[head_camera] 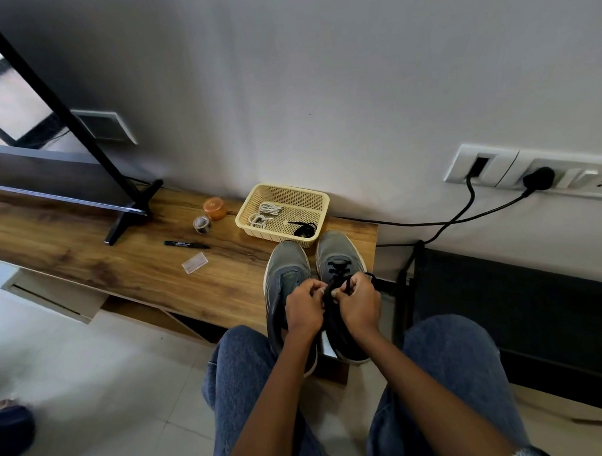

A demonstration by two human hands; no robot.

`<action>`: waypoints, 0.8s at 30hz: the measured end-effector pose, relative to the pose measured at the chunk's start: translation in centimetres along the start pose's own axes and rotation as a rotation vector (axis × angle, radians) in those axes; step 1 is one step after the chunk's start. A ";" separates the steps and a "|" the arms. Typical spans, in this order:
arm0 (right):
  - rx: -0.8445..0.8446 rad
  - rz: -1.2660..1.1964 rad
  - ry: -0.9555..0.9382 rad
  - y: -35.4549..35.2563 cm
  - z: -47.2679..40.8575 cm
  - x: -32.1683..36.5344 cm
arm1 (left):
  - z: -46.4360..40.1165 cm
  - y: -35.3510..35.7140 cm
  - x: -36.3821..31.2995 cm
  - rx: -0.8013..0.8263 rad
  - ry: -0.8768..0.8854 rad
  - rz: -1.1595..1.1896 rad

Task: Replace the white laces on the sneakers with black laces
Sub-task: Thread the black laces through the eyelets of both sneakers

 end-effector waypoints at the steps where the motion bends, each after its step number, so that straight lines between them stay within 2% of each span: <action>1: 0.001 -0.009 -0.004 0.0 0.0 0.0 | -0.1 0.0 -0.1 0.011 0.000 0.003; 8: 0.046 -0.024 -0.083 -0.3 0.0 0.1 | 0.1 -0.2 -0.3 -0.016 -0.016 0.016; 11: -0.015 0.094 -0.179 -1.0 1.0 0.1 | 0.3 -0.4 -0.5 -0.039 -0.039 0.088; 13: -0.084 0.229 -0.162 -1.9 1.6 -0.7 | 0.4 -0.4 -0.5 -0.062 -0.043 0.096; 15: -0.063 0.294 -0.117 -2.2 1.5 -1.6 | 0.6 -0.3 -0.3 -0.078 -0.063 0.155; 18: 0.025 0.313 -0.137 -2.0 1.1 -1.9 | 0.8 -0.2 0.2 -0.116 -0.097 0.206; 24: 0.021 0.371 -0.147 -2.5 1.0 -1.4 | 1.6 -0.9 0.3 -0.225 -0.152 0.306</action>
Point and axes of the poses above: each hand's wrist, its own z-axis away from the middle knuckle, its own y-axis out of the palm, x = y × z, the point moved 7 cm from there along -z, towards the middle knuckle, and after that the axes turned 10 degrees about x, right-handed, at the moved point
